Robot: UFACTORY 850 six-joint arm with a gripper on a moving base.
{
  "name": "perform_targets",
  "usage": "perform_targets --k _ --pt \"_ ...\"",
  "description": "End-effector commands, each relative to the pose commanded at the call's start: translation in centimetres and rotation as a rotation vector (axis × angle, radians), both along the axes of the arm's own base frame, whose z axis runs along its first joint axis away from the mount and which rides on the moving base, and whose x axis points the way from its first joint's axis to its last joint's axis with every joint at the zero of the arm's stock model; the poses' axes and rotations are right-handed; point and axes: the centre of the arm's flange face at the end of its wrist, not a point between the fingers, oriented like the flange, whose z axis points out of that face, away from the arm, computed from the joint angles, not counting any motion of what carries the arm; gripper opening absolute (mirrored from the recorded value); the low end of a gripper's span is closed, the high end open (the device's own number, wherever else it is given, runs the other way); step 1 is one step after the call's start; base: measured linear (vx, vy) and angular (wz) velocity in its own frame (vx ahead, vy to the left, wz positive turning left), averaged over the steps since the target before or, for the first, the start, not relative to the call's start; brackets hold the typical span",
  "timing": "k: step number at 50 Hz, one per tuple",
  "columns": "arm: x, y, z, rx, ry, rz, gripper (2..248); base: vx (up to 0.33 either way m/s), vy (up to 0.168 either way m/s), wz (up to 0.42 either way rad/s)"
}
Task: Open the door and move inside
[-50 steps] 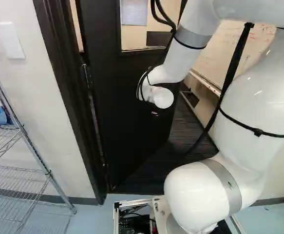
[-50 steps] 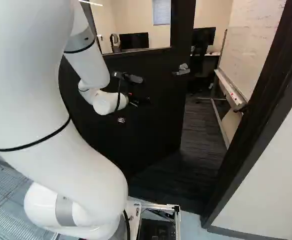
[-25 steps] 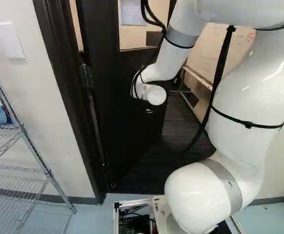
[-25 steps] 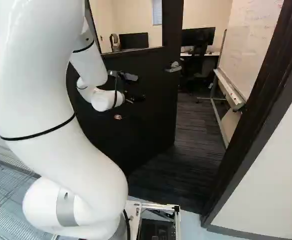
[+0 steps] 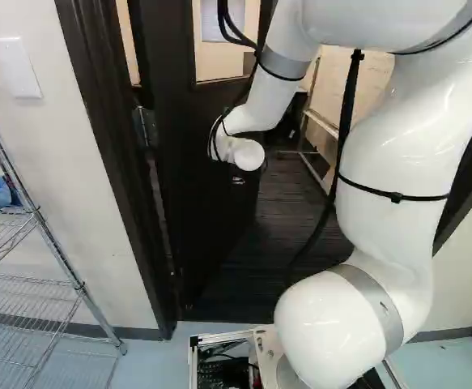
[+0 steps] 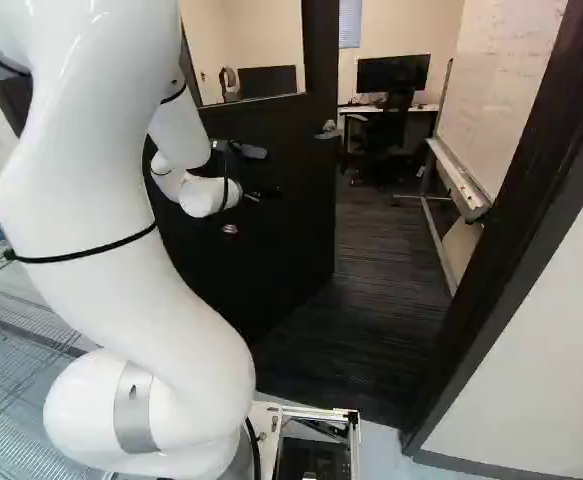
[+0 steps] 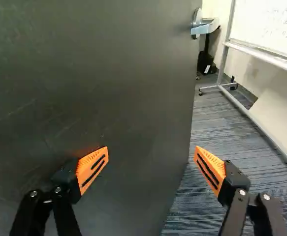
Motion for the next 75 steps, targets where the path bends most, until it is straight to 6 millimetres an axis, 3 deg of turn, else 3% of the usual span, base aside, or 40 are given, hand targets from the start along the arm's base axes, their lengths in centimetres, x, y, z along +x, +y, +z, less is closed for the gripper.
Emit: perform_targets --k 63,75 --pt "7.3 7.8 -0.7 -0.004 -0.043 0.127 247 0.000 0.000 0.000" --pt "7.7 8.4 -0.7 -0.003 -0.046 0.134 247 0.000 0.000 0.000"
